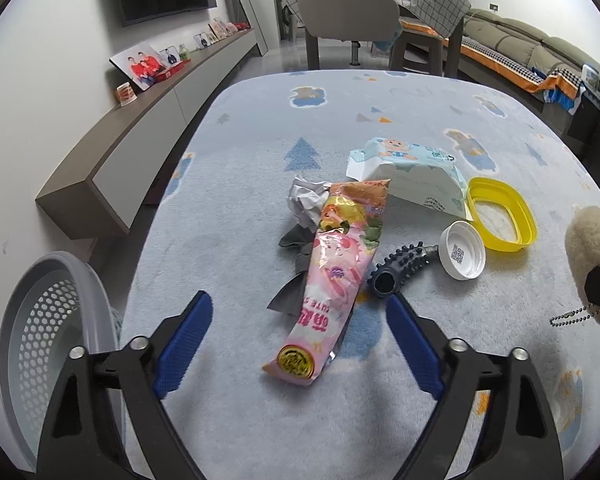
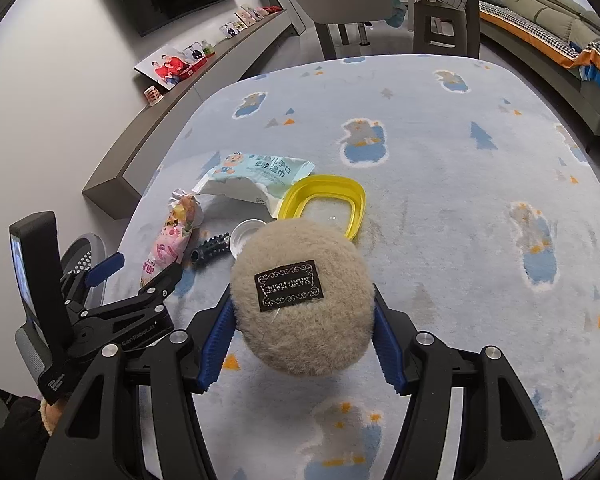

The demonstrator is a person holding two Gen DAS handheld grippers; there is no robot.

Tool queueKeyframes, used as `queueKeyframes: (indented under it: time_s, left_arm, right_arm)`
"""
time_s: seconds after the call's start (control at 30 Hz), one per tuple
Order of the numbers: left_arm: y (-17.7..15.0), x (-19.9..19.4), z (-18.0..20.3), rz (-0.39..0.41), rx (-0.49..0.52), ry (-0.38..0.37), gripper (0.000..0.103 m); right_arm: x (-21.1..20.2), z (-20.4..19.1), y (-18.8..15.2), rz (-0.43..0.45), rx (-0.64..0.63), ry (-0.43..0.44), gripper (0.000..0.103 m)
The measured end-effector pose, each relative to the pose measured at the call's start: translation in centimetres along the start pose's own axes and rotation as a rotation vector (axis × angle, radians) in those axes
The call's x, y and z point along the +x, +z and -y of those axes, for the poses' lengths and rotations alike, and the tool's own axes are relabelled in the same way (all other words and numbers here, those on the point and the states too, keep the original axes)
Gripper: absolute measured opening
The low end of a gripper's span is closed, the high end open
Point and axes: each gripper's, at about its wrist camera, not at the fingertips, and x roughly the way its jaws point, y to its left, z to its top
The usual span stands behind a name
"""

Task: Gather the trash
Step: 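Grasp the beige fluffy ball with the right gripper while the left grasps the pink wrapper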

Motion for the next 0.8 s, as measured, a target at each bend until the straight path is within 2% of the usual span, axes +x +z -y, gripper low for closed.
queueKeyframes:
  time_s: [0.13,0.2,0.23,0.3,0.4,0.8]
  left_arm:
    - [0.0,0.6,0.2,-0.009,0.007,-0.012,0.07]
    - [-0.2,0.8,0.4,-0.018,0.016,-0.028,0.054]
    - [-0.3,0.8,0.5,-0.021,0.019,-0.031,0.05]
    - [-0.5,0.8,0.5,-0.025,0.018,-0.04,0.035]
    - [-0.7,0.4,0.2,-0.018,0.008,-0.054,0.025]
    - [-2.9,-3.9,-1.5,0.027,-0.043,-0.072,0.022]
  right_arm:
    - [0.4,-0.2,0.0,-0.012,-0.004,0.001,0.06]
    - [0.5,-0.2,-0.1,-0.015,-0.006,0.003,0.06]
    - [0.5,-0.2,-0.1,-0.015,-0.006,0.002,0.06]
    - [0.5,-0.2,-0.1,-0.015,-0.005,0.004,0.06]
    - [0.5,-0.4,-0.2,-0.013,-0.01,0.006,0.06]
    - [0.1,-0.9,-0.2,-0.005,-0.021,0.015,0.06]
